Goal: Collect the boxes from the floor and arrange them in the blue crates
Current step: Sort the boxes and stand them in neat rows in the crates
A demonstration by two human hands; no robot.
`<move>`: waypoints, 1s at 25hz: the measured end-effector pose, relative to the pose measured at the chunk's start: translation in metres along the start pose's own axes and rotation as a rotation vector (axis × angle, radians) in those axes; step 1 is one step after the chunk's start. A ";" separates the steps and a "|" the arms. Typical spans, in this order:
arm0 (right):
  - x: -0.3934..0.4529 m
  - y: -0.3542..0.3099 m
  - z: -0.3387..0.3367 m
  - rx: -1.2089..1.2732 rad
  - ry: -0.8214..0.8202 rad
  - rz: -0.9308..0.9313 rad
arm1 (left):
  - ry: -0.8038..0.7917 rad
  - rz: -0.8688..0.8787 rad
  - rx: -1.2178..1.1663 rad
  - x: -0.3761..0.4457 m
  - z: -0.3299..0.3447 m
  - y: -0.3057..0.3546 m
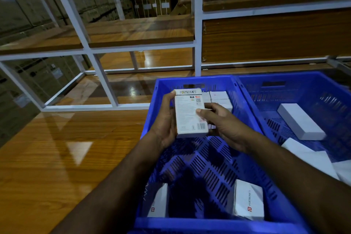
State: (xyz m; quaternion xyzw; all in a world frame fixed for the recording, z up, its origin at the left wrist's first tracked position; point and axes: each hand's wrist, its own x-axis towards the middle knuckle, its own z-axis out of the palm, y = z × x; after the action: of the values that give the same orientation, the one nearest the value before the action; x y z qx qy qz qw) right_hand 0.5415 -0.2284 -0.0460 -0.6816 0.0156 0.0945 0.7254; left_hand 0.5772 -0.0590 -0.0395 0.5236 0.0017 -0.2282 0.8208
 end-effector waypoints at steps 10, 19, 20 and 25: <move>0.004 0.007 -0.009 -0.664 0.400 -0.218 | 0.161 0.083 0.410 0.011 0.001 -0.015; 0.005 0.001 -0.009 -0.422 0.306 -0.327 | -0.042 -0.012 0.289 0.015 -0.002 -0.019; 0.005 0.001 -0.012 -0.401 0.312 -0.311 | -0.051 -0.020 0.277 0.015 -0.003 -0.020; 0.006 0.006 -0.018 -0.491 0.147 -0.207 | -0.060 -0.073 0.299 0.010 0.007 -0.019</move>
State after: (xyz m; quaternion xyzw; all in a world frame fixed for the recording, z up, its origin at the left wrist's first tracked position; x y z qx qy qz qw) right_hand 0.5479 -0.2451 -0.0542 -0.8400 -0.0248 -0.0290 0.5412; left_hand 0.5773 -0.0756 -0.0553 0.6326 -0.0379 -0.2710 0.7246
